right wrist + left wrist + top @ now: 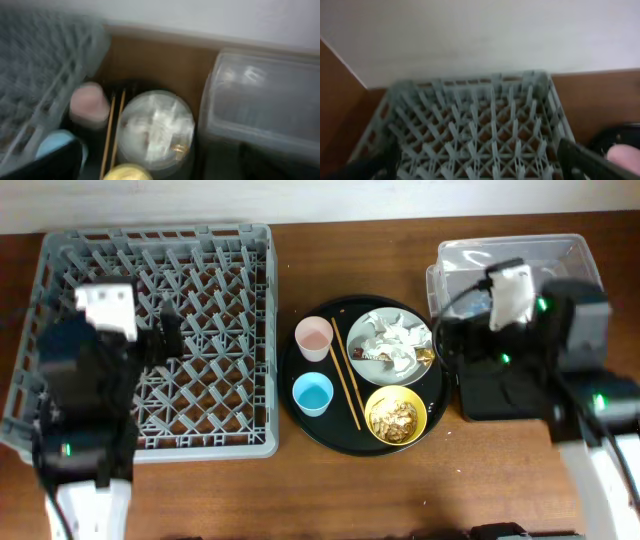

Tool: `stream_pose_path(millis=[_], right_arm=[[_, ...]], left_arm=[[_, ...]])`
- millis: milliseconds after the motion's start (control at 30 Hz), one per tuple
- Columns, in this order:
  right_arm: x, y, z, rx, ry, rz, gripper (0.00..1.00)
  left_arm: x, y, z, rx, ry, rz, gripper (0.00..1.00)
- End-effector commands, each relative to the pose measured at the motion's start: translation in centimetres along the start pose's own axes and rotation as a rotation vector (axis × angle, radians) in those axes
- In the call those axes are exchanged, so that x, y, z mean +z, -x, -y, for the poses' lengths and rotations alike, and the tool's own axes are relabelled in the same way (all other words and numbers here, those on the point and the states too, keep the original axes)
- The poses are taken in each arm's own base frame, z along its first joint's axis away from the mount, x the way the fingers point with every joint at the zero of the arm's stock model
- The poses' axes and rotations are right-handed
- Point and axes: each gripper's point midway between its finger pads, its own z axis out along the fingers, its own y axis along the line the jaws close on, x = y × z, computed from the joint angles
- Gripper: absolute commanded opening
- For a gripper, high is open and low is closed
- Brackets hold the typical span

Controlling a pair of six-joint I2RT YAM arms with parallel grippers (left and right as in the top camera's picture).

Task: Sort waste into correct bins and load items into the dishwasher rack
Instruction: 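Grasp the tissue and wrapper on the white plate with the right gripper, then carry the tissue to the clear plastic bin and release it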

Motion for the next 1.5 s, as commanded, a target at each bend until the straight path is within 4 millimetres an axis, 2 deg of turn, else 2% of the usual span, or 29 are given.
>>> stream_pose_path(millis=[0, 67, 100, 167, 233, 300, 400, 600, 733, 800, 867, 900, 933, 967, 1033, 1167, 1200, 1233, 1267, 1300, 1333, 1400, 1467], right_arm=[[1.8, 0.6, -1.5, 0.015, 0.083, -0.139, 0.99], [3.9, 0.1, -1.0, 0.03, 0.084, -0.204, 0.99], [5.8, -0.2, -0.9, 0.07, 0.098, -0.23, 0.99], [7.7, -1.0, -1.6, 0.083, 0.162, -0.274, 0.98], [10.0, -2.7, -2.0, 0.003, 0.182, -0.341, 0.98], [13.1, -5.3, -1.5, -0.112, 0.074, -0.45, 0.98], [16.9, -8.9, -1.8, -0.263, 0.019, -0.583, 0.99], [23.8, -16.1, -1.1, -0.291, 0.049, -0.762, 0.97], [26.2, -18.0, -0.8, -0.297, 0.053, -0.775, 0.95], [26.7, -18.4, -0.8, -0.296, 0.054, -0.777, 0.73], [26.7, -18.5, -0.8, -0.291, 0.052, -0.781, 0.41], [26.7, -18.5, -0.8, -0.283, 0.049, -0.78, 0.19], [26.6, -18.4, -0.8, -0.275, 0.046, -0.78, 0.04], [26.4, -17.9, -0.9, -0.248, 0.035, -0.778, 0.04], [25.5, -15.7, -1.1, -0.227, 0.028, -0.762, 0.04], [20.6, -4.7, -1.2, -0.135, -0.028, -0.602, 0.04], [18.9, -1.5, -0.8, -0.097, -0.049, -0.54, 0.04], [17.5, 0.9, -0.2, -0.069, -0.066, -0.492, 0.04], [15.8, 3.3, 1.2, -0.012, -0.113, -0.436, 0.04], [14.5, 5.1, 3.8, 0.074, -0.184, -0.383, 0.04], [13.9, 5.6, 5.6, 0.14, -0.234, -0.36, 0.04], [13.1, 5.2, 9.6, 0.283, -0.332, -0.342, 0.04], [12.1, 3.0, 15.9, 0.546, -0.508, -0.332, 0.04]], left_arm=[[1.9, 2.0, 1.7, -0.014, -0.122, -0.092, 0.99], [3.4, 1.3, 1.9, -0.02, -0.139, -0.188, 0.99], [4.4, 0.5, 1.9, -0.022, -0.143, -0.22, 0.99], [5.8, -0.8, 2.1, -0.025, -0.148, -0.266, 0.99], [7.2, -2.1, 2.3, -0.028, -0.154, -0.31, 0.99], [8.5, -3.7, 2.5, -0.032, -0.16, -0.361, 0.99], [8.8, -6.5, 2.8, -0.039, -0.173, -0.473, 0.99], [8.9, -6.8, 2.9, -0.04, -0.174, -0.482, 0.99], [8.9, -6.8, 2.9, -0.04, -0.174, -0.482, 0.99], [8.9, -6.8, 2.9, -0.04, -0.174, -0.482, 0.99], [8.9, -6.8, 2.9, -0.04, -0.174, -0.482, 0.99], [8.9, -6.8, 2.9, -0.04, -0.174, -0.482, 0.99], [8.9, -6.8, 2.9, -0.04, -0.174, -0.482, 0.99], [8.9, -6.8, 2.9, -0.04, -0.174, -0.482, 0.99], [8.9, -6.8, 2.9, -0.04, -0.174, -0.482, 0.99], [8.9, -6.8, 2.9, -0.04, -0.174, -0.482, 0.99], [8.9, -6.8, 2.9, -0.04, -0.174, -0.482, 0.99], [8.9, -6.8, 2.9, -0.04, -0.174, -0.482, 0.99], [8.9, -6.8, 2.9, -0.04, -0.174, -0.482, 0.99], [8.9, -6.8, 2.9, -0.04, -0.174, -0.482, 0.99], [8.9, -6.8, 2.9, -0.04, -0.174, -0.482, 0.99], [8.9, -6.8, 2.9, -0.04, -0.174, -0.482, 0.99], [8.9, -6.8, 2.9, -0.04, -0.174, -0.482, 0.99]])
